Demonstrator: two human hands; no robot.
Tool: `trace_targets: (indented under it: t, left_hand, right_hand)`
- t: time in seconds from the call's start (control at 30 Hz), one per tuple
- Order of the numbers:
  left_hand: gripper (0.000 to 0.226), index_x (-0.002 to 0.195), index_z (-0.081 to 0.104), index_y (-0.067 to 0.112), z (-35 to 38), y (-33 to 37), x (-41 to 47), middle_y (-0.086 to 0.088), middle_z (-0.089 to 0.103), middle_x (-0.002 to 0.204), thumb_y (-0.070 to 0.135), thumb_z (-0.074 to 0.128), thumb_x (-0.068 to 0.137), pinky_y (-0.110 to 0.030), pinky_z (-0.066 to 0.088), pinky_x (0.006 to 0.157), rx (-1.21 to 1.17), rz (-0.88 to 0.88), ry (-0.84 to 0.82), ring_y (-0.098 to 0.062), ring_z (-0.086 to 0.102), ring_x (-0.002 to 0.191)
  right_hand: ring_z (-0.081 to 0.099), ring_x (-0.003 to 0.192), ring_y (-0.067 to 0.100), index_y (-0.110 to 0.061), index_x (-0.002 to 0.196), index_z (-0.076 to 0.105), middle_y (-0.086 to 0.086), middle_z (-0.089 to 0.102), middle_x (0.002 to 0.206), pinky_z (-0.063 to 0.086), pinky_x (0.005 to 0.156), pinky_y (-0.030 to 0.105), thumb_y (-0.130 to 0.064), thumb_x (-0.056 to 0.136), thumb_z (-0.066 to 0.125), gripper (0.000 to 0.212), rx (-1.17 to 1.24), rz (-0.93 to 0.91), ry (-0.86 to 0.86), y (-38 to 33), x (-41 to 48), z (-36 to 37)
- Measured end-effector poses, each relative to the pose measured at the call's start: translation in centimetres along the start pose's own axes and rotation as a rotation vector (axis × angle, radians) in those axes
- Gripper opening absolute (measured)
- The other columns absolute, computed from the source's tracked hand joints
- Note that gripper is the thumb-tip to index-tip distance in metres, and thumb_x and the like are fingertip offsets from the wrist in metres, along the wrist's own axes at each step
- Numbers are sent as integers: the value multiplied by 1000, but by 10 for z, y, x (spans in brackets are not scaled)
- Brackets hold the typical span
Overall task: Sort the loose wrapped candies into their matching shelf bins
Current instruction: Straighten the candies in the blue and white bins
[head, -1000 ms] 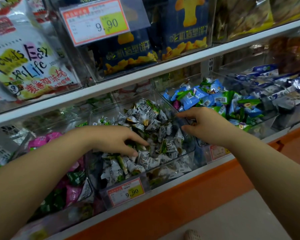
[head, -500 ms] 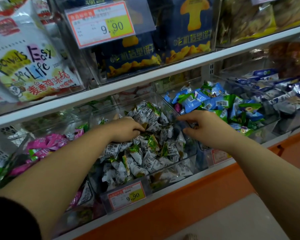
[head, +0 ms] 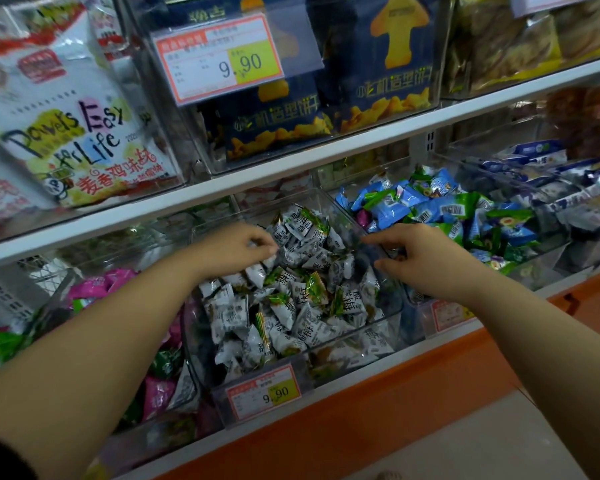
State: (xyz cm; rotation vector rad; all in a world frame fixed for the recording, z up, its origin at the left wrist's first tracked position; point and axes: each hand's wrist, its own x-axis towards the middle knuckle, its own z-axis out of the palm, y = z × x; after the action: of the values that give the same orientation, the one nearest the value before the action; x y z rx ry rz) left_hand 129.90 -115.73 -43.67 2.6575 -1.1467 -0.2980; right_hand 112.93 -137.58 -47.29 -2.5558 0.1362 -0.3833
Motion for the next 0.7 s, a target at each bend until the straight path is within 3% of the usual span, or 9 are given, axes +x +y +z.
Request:
trace_targets:
  t: [0.1,0.2,0.27,0.3,0.37,0.4,0.47,0.57,0.7]
  left_hand:
    - [38,133,51,26,13,21,18,0,47,136,34,51,96,-28,36,94,68,92,99,-11,46,114]
    - [53,145,29,37,39,34,40,-2,20,157,48,43,96,-47,17,116,264,52,7,-26,20,142]
    - [55,146,22,43,49,35,49,1,2,160,56,37,95,-58,1,115,383,-33,-71,-30,5,146]
    - [53,146,23,44,50,36,51,3,1,160,57,34,96,-59,-2,114,414,-48,-101,-30,4,146]
    - [48,142,35,40,48,37,51,4,18,158,56,30,97,-58,-2,114,398,-35,-154,-27,18,144]
    - [45,138,42,37,46,37,50,2,32,152,54,30,98,-57,0,115,346,-30,-182,-26,28,139]
    - [41,133,47,35,45,33,43,3,49,138,51,30,99,-53,3,115,223,-28,-225,-22,42,129]
    - [40,138,43,38,43,26,32,8,44,144,45,32,100,-51,15,115,127,23,-247,-18,41,131]
    - [40,141,35,44,39,30,13,15,19,156,44,27,102,-55,-3,115,199,89,-238,-11,17,144]
  right_hand:
    - [32,64,-9,-26,134,52,-25,31,79,30,66,17,-21,93,57,42,12,0,8,1,1,1]
    - [41,70,-3,-26,135,51,-15,44,89,31,70,16,-20,94,57,42,28,-2,10,0,-1,1]
    - [53,86,9,-25,135,52,-7,56,101,32,73,14,-20,94,57,42,42,2,9,1,-3,1]
    - [54,84,5,-25,135,52,-11,56,100,32,70,10,-20,94,57,42,49,1,11,1,-3,2]
    - [46,75,-7,-25,133,54,-22,49,89,31,62,5,-20,93,58,41,66,0,11,3,-2,2]
    - [49,80,-6,-25,132,55,-20,53,94,31,65,6,-20,92,59,40,73,3,8,3,-1,2]
    - [56,104,12,-25,131,56,-2,60,118,34,78,16,-20,92,60,40,80,15,5,4,-1,1]
    - [54,114,21,-26,131,55,5,58,128,34,80,20,-20,92,60,40,80,21,6,5,0,1]
    - [54,115,19,-25,131,55,4,57,130,37,85,21,-21,92,60,40,80,19,11,5,-1,2]
